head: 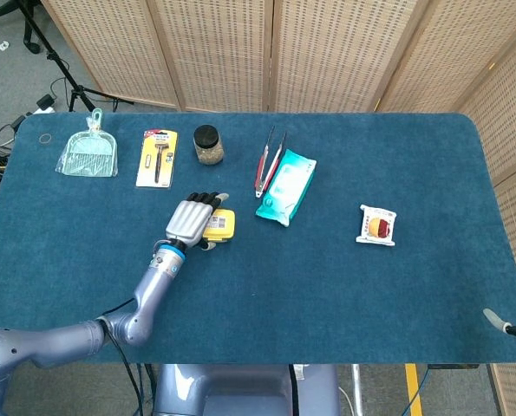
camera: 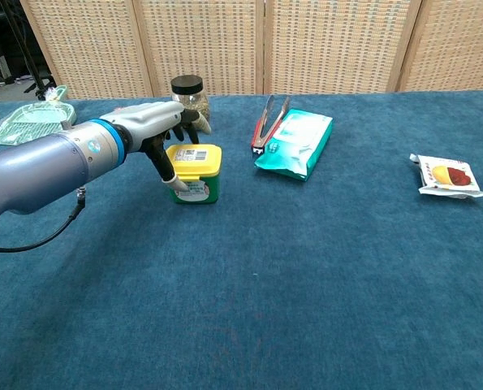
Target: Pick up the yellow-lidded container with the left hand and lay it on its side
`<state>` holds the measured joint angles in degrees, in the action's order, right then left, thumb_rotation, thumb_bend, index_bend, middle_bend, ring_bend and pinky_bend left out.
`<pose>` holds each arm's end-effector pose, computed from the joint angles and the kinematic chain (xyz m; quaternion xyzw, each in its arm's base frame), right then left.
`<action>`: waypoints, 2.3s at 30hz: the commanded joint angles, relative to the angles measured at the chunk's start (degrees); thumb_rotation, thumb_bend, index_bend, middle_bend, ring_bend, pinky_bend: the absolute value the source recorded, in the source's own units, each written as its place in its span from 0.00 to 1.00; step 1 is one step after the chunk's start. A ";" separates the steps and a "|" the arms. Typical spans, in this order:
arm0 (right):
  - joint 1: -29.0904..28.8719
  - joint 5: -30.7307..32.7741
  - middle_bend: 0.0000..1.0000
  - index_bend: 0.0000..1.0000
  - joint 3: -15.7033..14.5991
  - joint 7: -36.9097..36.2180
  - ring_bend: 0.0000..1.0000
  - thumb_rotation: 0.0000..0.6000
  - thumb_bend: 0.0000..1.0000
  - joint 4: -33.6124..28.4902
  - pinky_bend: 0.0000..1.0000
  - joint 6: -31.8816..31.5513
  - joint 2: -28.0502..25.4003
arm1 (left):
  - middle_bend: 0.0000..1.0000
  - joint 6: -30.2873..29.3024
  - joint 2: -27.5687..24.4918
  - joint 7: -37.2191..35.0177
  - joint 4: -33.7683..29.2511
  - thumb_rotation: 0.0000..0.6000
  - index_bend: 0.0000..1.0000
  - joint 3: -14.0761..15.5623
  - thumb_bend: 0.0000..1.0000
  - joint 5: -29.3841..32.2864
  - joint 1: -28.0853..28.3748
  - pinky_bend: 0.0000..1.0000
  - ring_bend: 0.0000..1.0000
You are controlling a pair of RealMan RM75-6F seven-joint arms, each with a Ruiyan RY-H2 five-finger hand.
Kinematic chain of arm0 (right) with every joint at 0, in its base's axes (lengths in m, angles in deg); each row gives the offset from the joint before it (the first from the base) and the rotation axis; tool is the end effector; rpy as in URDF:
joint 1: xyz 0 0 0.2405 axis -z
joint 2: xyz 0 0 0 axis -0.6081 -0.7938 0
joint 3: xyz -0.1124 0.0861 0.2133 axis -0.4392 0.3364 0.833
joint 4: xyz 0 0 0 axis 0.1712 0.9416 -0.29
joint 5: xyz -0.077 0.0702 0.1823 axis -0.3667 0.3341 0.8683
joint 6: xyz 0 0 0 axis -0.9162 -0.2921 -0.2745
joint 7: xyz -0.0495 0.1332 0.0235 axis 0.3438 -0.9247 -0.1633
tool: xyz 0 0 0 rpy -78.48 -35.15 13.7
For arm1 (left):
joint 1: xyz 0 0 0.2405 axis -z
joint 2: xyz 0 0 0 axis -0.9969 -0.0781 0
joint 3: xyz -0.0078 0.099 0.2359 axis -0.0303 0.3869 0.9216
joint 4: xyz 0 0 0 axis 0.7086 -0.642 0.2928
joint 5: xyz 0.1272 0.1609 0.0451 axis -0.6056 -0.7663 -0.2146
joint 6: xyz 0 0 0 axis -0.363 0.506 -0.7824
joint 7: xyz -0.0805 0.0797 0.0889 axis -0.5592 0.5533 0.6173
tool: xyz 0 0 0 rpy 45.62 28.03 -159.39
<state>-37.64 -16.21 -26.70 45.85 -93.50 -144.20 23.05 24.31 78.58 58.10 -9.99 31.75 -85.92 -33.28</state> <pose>-0.3349 -0.1622 0.2242 0.5063 -0.4362 0.4747 0.5727 -0.0981 0.3893 -0.0584 -0.7152 -0.3962 -0.3693 0.4417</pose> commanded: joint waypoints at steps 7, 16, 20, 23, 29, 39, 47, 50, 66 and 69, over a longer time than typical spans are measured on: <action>-0.04 -0.19 0.00 0.02 -0.02 -0.08 0.00 1.00 0.00 0.14 0.00 0.26 0.02 | 0.53 -2.23 1.09 2.53 0.69 1.00 0.50 0.15 0.18 1.82 0.01 0.44 0.46; 0.11 -1.17 0.00 0.02 -0.36 0.95 0.00 1.00 0.00 -0.33 0.00 -0.17 0.26 | 0.54 -6.64 -11.17 -1.08 -11.42 1.00 0.51 1.77 0.18 -5.26 -5.08 0.44 0.46; 0.29 -1.97 0.00 0.02 -0.65 2.10 0.00 1.00 0.00 -0.90 0.00 -0.75 0.42 | 0.54 -8.34 -20.97 -6.00 -17.57 1.00 0.51 5.13 0.18 -10.97 -10.29 0.44 0.46; 0.35 -2.58 0.00 0.02 -0.86 2.71 0.00 1.00 0.00 -1.21 0.00 -1.07 0.52 | 0.54 -8.55 -24.41 -11.17 -17.11 1.00 0.51 7.11 0.16 -13.80 -13.13 0.44 0.46; 0.54 -3.75 0.00 0.02 -1.40 3.87 0.00 1.00 0.00 -1.93 0.00 -1.62 0.76 | 0.54 -9.19 -29.50 -28.14 -12.43 1.00 0.51 12.81 0.15 -24.82 -18.86 0.44 0.46; 0.72 -4.60 0.00 0.02 -1.78 4.23 0.00 1.00 0.00 -2.22 0.00 -2.20 0.80 | 0.54 -13.18 -25.91 -38.67 1.98 1.00 0.51 18.05 0.15 -32.04 -24.84 0.44 0.46; 0.73 -4.31 0.00 0.02 -1.67 3.67 0.00 1.00 0.00 -2.14 0.00 -2.24 0.62 | 0.54 -14.20 -21.47 -40.12 9.85 1.00 0.51 18.30 0.14 -34.53 -25.32 0.44 0.46; 0.75 -4.22 0.00 0.02 -1.64 3.47 0.00 1.00 0.00 -2.10 0.00 -2.28 0.57 | 0.44 -13.57 -21.09 -40.06 10.92 1.00 0.47 18.60 0.08 -34.98 -25.23 0.42 0.42; 0.79 -4.62 0.00 0.02 -1.88 3.40 0.00 1.00 0.00 -2.23 0.00 -2.38 0.55 | 0.00 -10.04 -30.57 -33.10 -2.39 1.00 0.00 18.71 0.00 -32.63 -26.35 0.09 0.00; 0.88 -4.99 0.00 0.02 -1.97 3.47 0.00 1.00 0.00 -2.39 0.00 -2.73 0.54 | 0.00 -10.63 -31.84 -29.65 -5.98 1.00 0.01 18.39 0.00 -32.47 -26.52 0.09 0.00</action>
<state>-36.80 -21.12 -28.65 49.30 -95.85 -146.84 23.59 14.31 47.49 25.92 -13.92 50.49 -118.42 -59.43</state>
